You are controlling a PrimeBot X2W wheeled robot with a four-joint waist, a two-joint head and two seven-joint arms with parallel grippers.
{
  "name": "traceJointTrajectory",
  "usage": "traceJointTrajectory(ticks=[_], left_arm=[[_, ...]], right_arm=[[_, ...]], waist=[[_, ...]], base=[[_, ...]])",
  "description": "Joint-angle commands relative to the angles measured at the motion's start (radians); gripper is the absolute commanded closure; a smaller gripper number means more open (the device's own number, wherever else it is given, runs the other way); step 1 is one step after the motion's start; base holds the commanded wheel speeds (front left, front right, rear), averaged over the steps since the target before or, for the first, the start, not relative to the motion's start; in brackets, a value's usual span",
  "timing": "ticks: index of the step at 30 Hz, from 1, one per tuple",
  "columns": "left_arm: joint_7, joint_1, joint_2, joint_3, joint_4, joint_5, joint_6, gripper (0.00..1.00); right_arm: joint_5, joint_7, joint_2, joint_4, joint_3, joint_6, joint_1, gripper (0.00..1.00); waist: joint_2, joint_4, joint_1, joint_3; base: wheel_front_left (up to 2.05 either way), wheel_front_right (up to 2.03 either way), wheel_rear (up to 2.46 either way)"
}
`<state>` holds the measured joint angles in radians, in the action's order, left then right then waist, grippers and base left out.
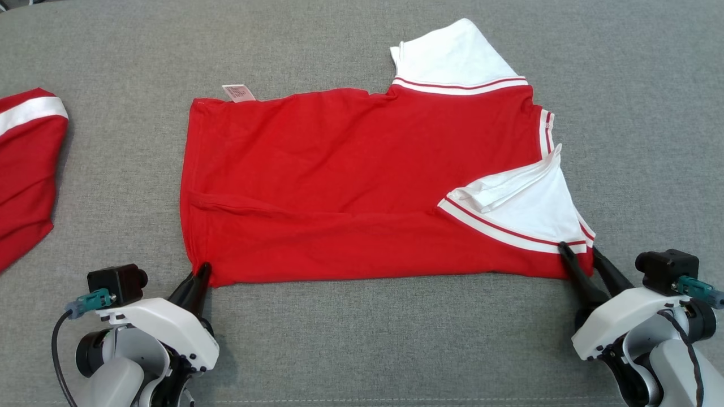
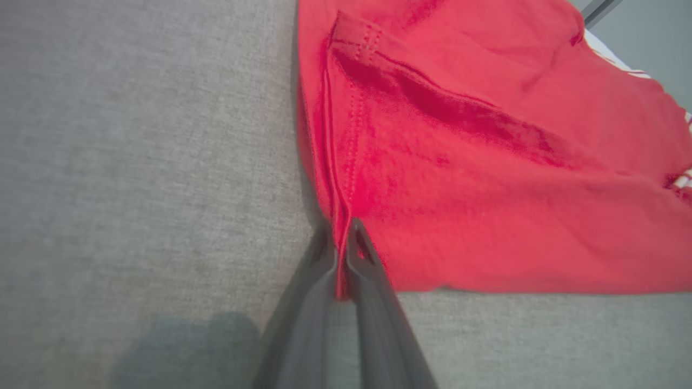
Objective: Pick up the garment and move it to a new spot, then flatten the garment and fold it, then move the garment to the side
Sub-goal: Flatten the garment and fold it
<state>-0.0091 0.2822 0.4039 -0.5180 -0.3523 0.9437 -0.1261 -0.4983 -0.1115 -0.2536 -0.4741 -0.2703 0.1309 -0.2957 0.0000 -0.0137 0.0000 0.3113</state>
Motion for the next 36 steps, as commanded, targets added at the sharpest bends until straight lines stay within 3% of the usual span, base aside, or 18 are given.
traceJointTrajectory(ticks=[1, 10, 16, 22, 27, 28, 29, 30, 31, 32, 36], left_arm=[[0.013, 0.023, 0.017, 0.020, 0.013, 0.013, 0.005, 1.00], [0.038, -0.041, 0.055, 0.027, 0.087, 0.035, -0.009, 1.00], [0.056, -0.140, 0.120, 0.055, 0.215, 0.057, -0.051, 1.00], [0.066, -0.225, 0.166, 0.079, 0.318, 0.070, -0.101, 1.00], [0.067, -0.268, 0.165, 0.080, 0.364, 0.081, -0.124, 1.00], [0.069, -0.271, 0.157, 0.078, 0.364, 0.088, -0.124, 1.00], [0.076, -0.274, 0.152, 0.074, 0.361, 0.094, -0.123, 1.00], [0.081, -0.276, 0.148, 0.071, 0.357, 0.098, -0.124, 0.91], [0.083, -0.278, 0.146, 0.069, 0.352, 0.100, -0.125, 0.28], [0.088, -0.281, 0.144, 0.067, 0.346, 0.104, -0.126, 0.00], [0.049, -0.286, 0.144, 0.083, 0.342, 0.083, -0.152, 0.00]], right_arm=[[-0.009, 0.009, -0.010, 0.005, -0.021, 0.000, -0.001, 1.00], [-0.142, 0.041, -0.020, 0.091, 0.016, 0.000, 0.067, 1.00], [-0.225, 0.127, -0.037, 0.271, 0.083, 0.000, 0.214, 1.00], [-0.235, 0.213, -0.011, 0.445, 0.174, 0.000, 0.370, 1.00], [-0.209, 0.278, 0.023, 0.533, 0.204, 0.000, 0.443, 1.00], [-0.203, 0.283, 0.031, 0.534, 0.207, 0.000, 0.446, 0.76], [-0.199, 0.287, 0.040, 0.532, 0.208, 0.000, 0.448, 0.30], [-0.193, 0.287, 0.047, 0.529, 0.209, 0.000, 0.447, 0.00], [-0.191, 0.283, 0.055, 0.521, 0.214, 0.000, 0.446, 0.00], [-0.188, 0.281, 0.061, 0.511, 0.217, 0.000, 0.445, 0.00], [-0.163, 0.236, 0.082, 0.482, 0.254, 0.000, 0.444, 0.00]], waist=[[0.0000, 0.000, 0.0000, -0.002], [0.0000, 0.017, 0.0000, -0.042], [0.0000, 0.041, 0.0000, -0.069], [0.0000, 0.045, 0.0000, -0.088], [0.0000, 0.034, 0.0000, -0.093], [0.0000, 0.032, 0.0000, -0.094], [0.0000, 0.030, 0.0000, -0.096], [0.0000, 0.029, 0.0000, -0.097], [0.0000, 0.028, 0.0000, -0.099], [0.0000, 0.027, 0.0000, -0.100], [0.0000, 0.029, 0.0000, -0.111]], base=[[0.00, 0.00, 0.00], [0.00, 0.00, 0.00], [0.00, 0.00, 0.00], [0.00, 0.00, 0.00], [0.00, 0.00, 0.00], [0.00, 0.00, 0.00], [0.00, 0.00, 0.00], [0.00, 0.00, 0.00], [0.00, 0.00, 0.00], [0.00, 0.00, 0.00], [0.00, 0.00, 0.00]])
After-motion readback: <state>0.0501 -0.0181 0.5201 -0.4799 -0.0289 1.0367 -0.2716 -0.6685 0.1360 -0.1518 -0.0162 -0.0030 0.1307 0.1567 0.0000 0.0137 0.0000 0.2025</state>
